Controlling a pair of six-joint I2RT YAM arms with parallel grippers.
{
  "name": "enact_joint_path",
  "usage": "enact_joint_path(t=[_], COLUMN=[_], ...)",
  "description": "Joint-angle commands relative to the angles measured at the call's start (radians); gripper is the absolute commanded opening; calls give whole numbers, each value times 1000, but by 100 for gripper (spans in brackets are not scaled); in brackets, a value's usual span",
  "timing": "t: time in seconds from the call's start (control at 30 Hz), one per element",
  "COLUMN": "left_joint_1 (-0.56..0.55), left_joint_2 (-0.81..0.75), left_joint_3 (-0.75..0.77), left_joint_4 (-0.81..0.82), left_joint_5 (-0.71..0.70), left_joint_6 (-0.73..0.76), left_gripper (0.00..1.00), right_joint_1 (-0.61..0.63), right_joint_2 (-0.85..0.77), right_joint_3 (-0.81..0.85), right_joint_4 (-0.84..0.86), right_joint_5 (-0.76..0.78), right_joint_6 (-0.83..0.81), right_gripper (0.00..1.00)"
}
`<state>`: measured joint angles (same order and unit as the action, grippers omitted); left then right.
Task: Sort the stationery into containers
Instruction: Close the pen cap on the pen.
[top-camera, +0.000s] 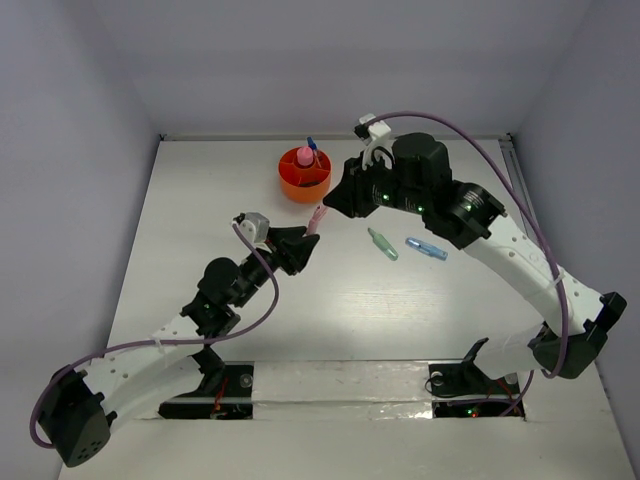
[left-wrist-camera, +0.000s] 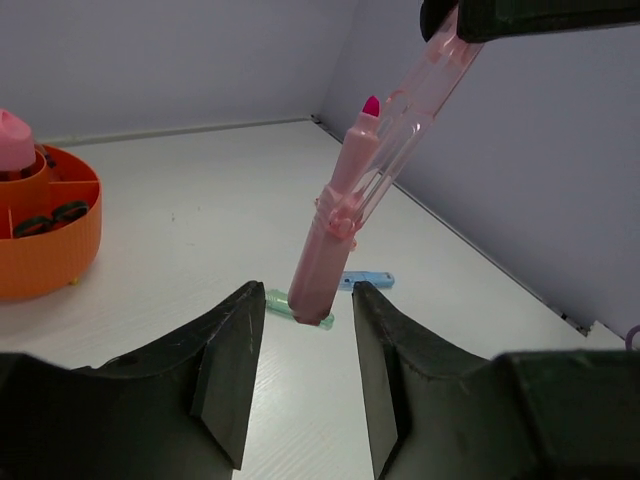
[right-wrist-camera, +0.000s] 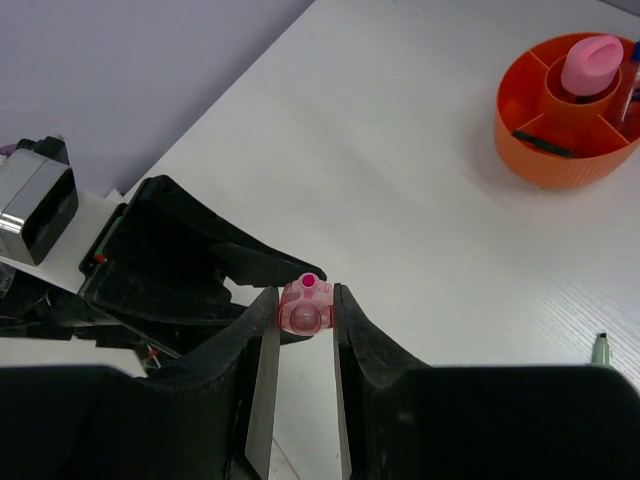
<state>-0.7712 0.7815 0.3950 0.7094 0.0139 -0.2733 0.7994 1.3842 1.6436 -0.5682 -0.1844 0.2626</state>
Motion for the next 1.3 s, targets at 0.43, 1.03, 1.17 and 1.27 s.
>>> enact_joint_path(t=[0.43,1.03,1.17,1.27], left_joint_1=[-13,-161,-201,-201], left_joint_2=[-21,30,27,13], left_joint_3=[58,111,111,99], left_joint_4=[-25,-137,-162,-156], left_joint_5=[-42,-177,-201,-215], left_joint_6=[17,137,140,131], left_gripper=[11,0,0,0], right_joint_1=[-31,-31,-31,-31], right_joint_2=[-20,53,102,133], right_joint_3=[-34,47,97,117], right_joint_4=[34,-81,-139,-160], right_joint_5=[-47,-82,-85,-102], right_joint_6=[15,-9,-31,-39], right_gripper=[0,0,0,0])
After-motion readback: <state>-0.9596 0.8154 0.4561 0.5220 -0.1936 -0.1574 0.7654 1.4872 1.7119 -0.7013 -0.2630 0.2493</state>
